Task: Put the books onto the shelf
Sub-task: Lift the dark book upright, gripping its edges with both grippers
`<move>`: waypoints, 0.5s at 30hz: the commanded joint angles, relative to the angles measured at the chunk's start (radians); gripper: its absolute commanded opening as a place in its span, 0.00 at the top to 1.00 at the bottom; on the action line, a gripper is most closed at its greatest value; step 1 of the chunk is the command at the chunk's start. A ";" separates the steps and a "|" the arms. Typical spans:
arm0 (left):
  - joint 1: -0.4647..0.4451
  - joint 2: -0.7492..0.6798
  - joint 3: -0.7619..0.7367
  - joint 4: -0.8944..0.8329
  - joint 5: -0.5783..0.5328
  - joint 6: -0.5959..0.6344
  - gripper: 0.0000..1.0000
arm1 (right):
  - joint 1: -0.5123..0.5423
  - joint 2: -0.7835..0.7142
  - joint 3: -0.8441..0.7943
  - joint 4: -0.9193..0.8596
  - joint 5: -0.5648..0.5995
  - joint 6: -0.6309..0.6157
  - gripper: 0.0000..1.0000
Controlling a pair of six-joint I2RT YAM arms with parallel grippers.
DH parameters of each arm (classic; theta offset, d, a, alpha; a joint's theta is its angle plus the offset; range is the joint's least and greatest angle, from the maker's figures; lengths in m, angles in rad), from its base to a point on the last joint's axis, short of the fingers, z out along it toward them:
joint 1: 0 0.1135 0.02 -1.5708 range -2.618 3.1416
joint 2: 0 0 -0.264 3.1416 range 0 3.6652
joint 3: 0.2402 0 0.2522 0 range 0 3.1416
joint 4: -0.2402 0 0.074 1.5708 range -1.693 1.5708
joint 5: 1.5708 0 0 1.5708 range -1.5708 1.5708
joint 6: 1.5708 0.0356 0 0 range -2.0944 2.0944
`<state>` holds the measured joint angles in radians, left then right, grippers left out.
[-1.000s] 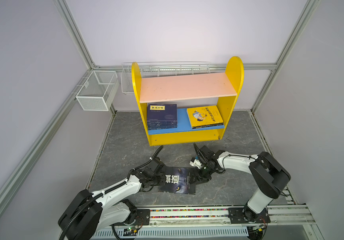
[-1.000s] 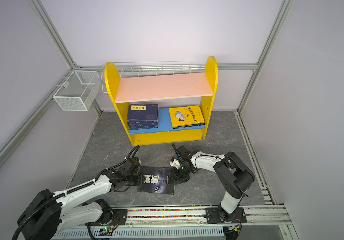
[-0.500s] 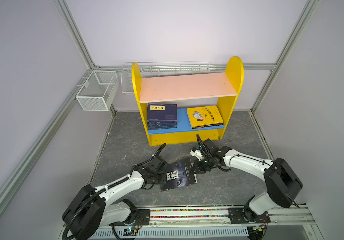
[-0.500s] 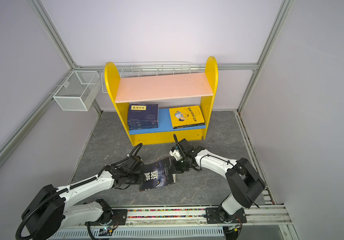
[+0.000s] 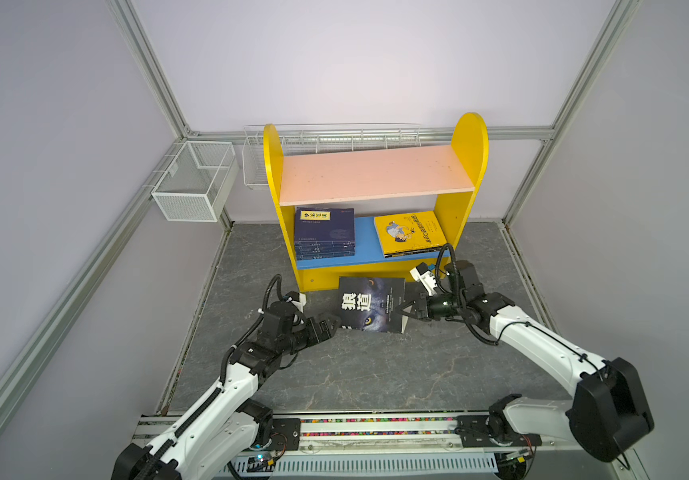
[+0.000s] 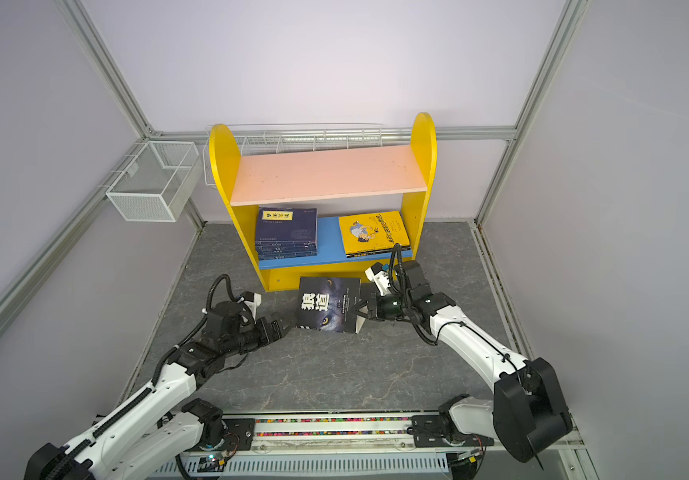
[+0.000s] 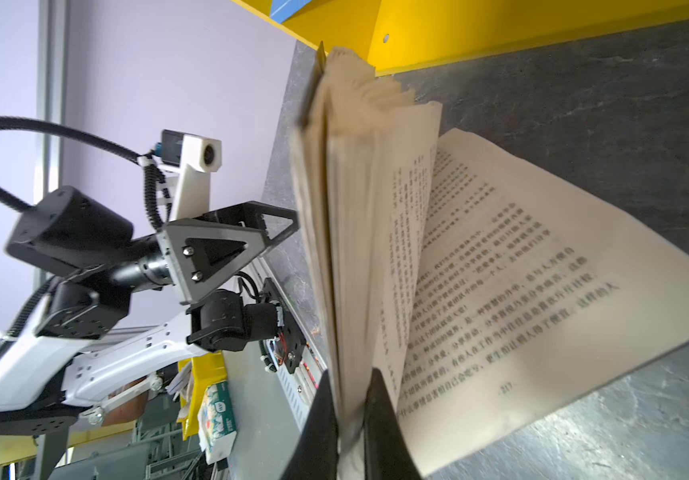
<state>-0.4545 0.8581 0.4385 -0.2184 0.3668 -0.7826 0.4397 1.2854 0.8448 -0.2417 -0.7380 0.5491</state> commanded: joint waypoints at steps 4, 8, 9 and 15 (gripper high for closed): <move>0.019 0.007 -0.044 0.169 0.140 -0.067 0.00 | -0.016 -0.052 -0.021 0.123 -0.138 0.048 0.93; 0.020 0.066 -0.047 0.270 0.207 -0.090 0.00 | -0.022 -0.070 -0.019 0.159 -0.161 0.076 0.94; 0.019 0.080 -0.049 0.301 0.226 -0.099 0.00 | -0.023 -0.072 -0.019 0.168 -0.169 0.086 0.94; 0.019 0.146 -0.045 0.441 0.289 -0.146 0.05 | -0.024 -0.091 -0.023 0.241 -0.185 0.145 0.94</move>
<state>-0.4385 0.9886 0.4000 0.1047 0.6006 -0.8906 0.4202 1.2335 0.8291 -0.1204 -0.8616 0.6552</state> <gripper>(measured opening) 0.957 0.111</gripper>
